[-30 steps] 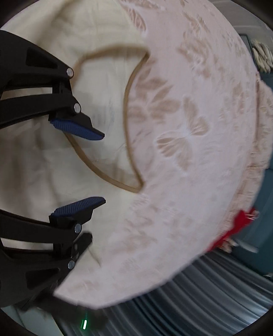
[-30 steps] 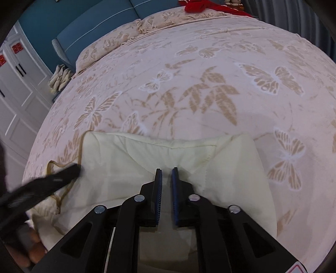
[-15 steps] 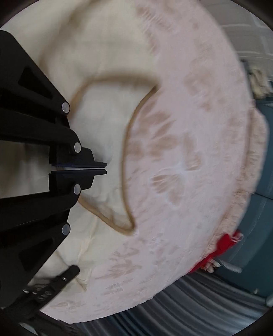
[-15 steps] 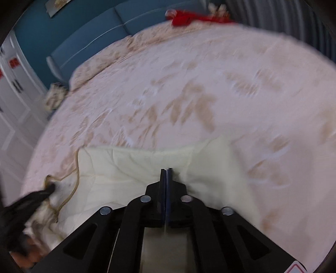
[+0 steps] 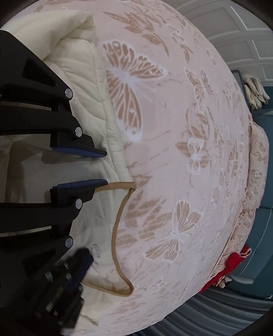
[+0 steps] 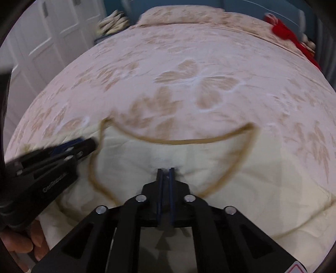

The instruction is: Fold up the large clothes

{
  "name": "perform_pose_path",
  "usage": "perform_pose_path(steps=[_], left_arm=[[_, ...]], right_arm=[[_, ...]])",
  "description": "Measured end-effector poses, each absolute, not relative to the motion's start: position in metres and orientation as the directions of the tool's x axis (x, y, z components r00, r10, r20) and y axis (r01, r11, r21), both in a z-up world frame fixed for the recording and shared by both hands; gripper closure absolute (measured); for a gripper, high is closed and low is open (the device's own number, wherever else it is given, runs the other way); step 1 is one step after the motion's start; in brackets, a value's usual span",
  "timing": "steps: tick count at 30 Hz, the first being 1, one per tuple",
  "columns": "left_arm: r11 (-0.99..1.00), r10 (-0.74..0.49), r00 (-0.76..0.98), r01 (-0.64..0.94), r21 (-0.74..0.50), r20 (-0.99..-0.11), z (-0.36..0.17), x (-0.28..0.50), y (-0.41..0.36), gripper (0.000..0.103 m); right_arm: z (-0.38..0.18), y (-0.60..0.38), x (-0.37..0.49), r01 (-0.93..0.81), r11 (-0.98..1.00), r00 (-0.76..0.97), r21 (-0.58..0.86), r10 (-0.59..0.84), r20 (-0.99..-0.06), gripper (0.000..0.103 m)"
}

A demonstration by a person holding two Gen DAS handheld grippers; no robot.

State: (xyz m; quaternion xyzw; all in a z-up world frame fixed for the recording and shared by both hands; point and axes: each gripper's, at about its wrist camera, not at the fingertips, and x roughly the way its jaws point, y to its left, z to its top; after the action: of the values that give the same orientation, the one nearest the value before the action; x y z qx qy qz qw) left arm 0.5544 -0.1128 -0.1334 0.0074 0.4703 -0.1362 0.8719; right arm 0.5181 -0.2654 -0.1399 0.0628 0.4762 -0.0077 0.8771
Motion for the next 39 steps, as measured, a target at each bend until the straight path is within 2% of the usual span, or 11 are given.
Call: perform_pose_path(steps=[2,4,6,11,23,25,28,30,33,36,39], left_arm=[[0.962,-0.238,0.529,0.246,-0.122,-0.815,-0.136,0.556,-0.111,0.083],[0.962,-0.243,0.54,0.242,-0.127,-0.806,-0.138,0.555,-0.11,0.083],[0.963,-0.239,0.551,0.241,-0.121,-0.8,-0.14,0.555,-0.11,0.083],[0.965,-0.223,0.578,0.246,-0.093,-0.785,-0.143,0.551,-0.113,0.083],[0.967,-0.067,0.643,0.232,0.11,-0.763,-0.146,0.546,-0.137,0.082],[0.969,-0.095,0.634,0.237,0.075,-0.768,-0.136,0.541,-0.129,0.08],[0.971,-0.215,0.606,0.217,-0.101,-0.766,-0.108,0.513,-0.086,0.071],[0.964,-0.257,0.619,0.216,-0.154,-0.742,-0.087,0.474,-0.051,0.056],[0.964,-0.264,0.628,0.205,-0.172,-0.732,-0.069,0.411,-0.003,0.034],[0.97,-0.226,0.579,0.21,-0.124,-0.784,-0.067,0.331,0.05,0.034],[0.974,-0.209,0.501,0.18,-0.136,-0.84,-0.078,0.269,0.093,0.034]], right_arm=[[-0.14,-0.299,0.509,0.201,0.974,0.561,0.108,-0.025,-0.827,0.103],[-0.148,-0.335,0.501,0.256,0.926,0.583,0.277,0.08,-0.808,0.103],[-0.153,-0.342,0.498,0.261,0.907,0.592,0.331,0.12,-0.797,0.103],[-0.153,-0.313,0.502,0.246,0.958,0.59,0.145,-0.029,-0.807,0.103],[-0.146,-0.299,0.501,0.255,0.967,0.596,0.015,-0.145,-0.79,0.103],[-0.125,-0.304,0.475,0.254,0.962,0.609,0.095,-0.083,-0.789,0.095],[-0.094,-0.313,0.404,0.231,0.951,0.642,0.206,0.01,-0.767,0.085],[-0.086,-0.32,0.348,0.216,0.948,0.648,0.235,0.041,-0.761,0.067],[-0.083,-0.331,0.241,0.234,0.961,0.622,0.147,-0.032,-0.782,0.057],[-0.088,-0.341,0.165,0.275,0.96,0.561,0.053,-0.116,-0.819,0.05],[-0.096,-0.36,0.081,0.365,0.93,0.486,0.055,-0.14,-0.863,0.045]])
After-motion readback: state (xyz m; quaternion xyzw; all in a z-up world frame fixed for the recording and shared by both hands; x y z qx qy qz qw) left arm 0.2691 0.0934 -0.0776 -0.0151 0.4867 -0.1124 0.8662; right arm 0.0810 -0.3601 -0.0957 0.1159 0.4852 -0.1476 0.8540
